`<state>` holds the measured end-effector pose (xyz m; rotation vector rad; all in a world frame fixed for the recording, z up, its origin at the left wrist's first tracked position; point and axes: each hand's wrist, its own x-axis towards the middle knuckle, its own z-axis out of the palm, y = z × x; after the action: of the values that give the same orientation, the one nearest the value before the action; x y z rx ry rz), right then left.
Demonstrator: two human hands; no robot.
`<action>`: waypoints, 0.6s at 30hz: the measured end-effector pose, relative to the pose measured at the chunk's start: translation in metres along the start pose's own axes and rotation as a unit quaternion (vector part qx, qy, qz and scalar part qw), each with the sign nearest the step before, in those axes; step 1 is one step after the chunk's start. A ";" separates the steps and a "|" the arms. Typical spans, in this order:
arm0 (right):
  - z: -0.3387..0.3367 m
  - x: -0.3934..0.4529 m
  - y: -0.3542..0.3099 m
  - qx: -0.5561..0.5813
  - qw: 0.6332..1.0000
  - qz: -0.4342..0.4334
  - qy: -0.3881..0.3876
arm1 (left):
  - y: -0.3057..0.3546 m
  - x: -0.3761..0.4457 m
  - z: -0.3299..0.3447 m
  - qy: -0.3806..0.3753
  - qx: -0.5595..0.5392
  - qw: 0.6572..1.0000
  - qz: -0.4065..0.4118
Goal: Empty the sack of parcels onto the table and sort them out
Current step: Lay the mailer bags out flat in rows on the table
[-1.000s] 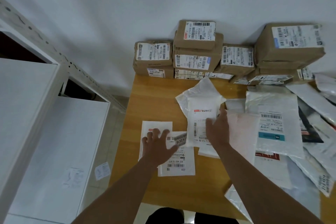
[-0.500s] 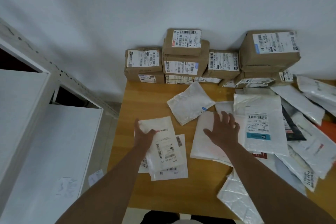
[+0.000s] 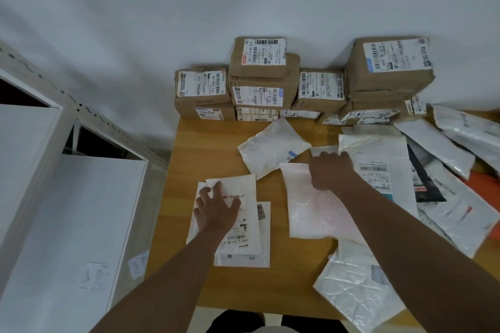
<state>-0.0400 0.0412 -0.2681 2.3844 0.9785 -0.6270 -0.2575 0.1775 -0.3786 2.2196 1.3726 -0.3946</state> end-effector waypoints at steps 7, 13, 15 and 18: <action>-0.066 -0.034 -0.020 0.020 0.942 -0.093 0.321 | 0.020 0.009 -0.021 0.061 -0.163 0.983 -0.053; 0.013 0.005 -0.068 0.157 0.838 -0.264 0.451 | 0.007 0.033 -0.063 -0.159 -0.696 0.690 -0.119; 0.034 0.021 -0.082 0.151 0.858 -0.284 0.400 | 0.000 0.034 -0.070 -0.171 -0.716 0.667 -0.114; 0.045 0.040 -0.095 0.205 0.903 -0.247 0.285 | -0.011 0.041 -0.072 -0.093 -0.736 0.651 -0.163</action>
<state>-0.0945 0.0956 -0.3505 2.7723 1.9085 -0.3128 -0.2500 0.2521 -0.3418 0.5438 1.1731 0.3444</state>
